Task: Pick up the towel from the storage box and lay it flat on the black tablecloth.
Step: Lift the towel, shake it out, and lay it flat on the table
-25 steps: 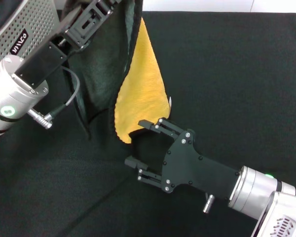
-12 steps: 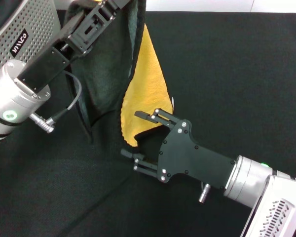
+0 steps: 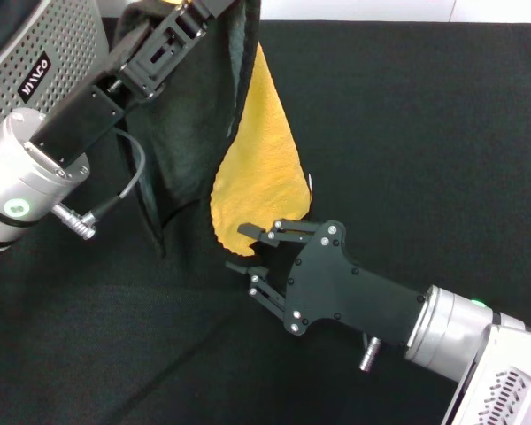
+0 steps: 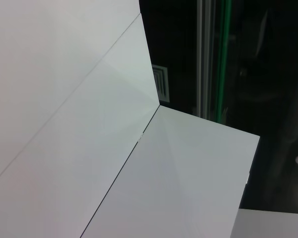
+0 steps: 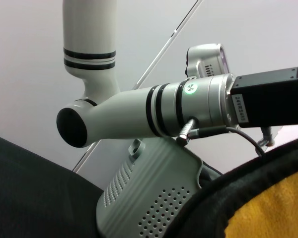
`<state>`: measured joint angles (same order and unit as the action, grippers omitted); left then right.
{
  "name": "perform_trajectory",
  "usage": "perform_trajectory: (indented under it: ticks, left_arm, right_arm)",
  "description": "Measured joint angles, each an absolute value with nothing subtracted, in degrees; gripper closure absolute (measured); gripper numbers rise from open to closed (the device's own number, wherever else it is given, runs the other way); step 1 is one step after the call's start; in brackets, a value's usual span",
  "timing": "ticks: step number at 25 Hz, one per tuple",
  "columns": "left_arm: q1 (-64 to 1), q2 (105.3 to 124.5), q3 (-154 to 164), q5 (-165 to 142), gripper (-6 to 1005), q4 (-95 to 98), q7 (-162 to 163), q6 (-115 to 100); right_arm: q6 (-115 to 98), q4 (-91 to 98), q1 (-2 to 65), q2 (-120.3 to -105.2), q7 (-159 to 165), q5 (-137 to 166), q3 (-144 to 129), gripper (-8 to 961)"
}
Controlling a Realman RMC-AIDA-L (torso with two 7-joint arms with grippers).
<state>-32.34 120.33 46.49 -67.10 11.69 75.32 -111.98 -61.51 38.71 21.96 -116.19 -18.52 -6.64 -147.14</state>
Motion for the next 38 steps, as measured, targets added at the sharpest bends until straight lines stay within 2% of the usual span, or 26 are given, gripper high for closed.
perform_trajectory:
  ticks: [7,12,17,20,26,28,30,34,38]
  left_arm:
    - [-31.85,120.21,46.49,-66.78,969,11.69,75.32,-111.94]
    - [-31.74,120.11,46.49,-66.76,969,11.72,75.32,-111.90]
    - [-31.56,120.02,46.55,-67.19,969,12.02,75.32,-111.88]
    - [-31.25,119.98,46.57,-67.30,969,12.17,75.32,-111.88]
    - [-30.69,119.66,46.58,-67.55,969,12.34,75.32,-111.90]
    - [-30.35,119.44,46.58,-68.27,969,13.05,75.50,-112.00]
    - [-29.49,119.17,46.68,-69.62,969,16.02,76.80,-112.48]
    - [-28.49,118.33,46.77,-71.18,969,19.61,79.26,-113.06]
    - [-27.33,115.89,48.15,-72.10,969,22.52,82.19,-114.45]
  right_arm:
    - [-66.32,35.92,20.91,-116.19,-18.60,-6.59,-147.27,703]
    - [-68.39,33.96,20.80,-116.19,-18.71,-6.62,-146.99,695]
    - [-71.15,32.38,20.81,-116.18,-17.88,-7.11,-145.16,766]
    - [-71.82,32.27,20.88,-116.15,-15.96,-7.12,-143.76,948]
    - [-77.46,29.72,21.82,-115.46,-5.01,-6.39,-140.13,947]
    - [-79.95,28.29,22.40,-114.90,0.05,-5.86,-138.15,947]
    - [-83.00,26.60,23.25,-113.47,7.11,-5.61,-135.85,947]
    - [-89.10,24.50,24.54,-109.41,21.80,-5.53,-132.15,947]
    - [-96.31,21.63,25.39,-105.90,32.17,-4.97,-129.25,947]
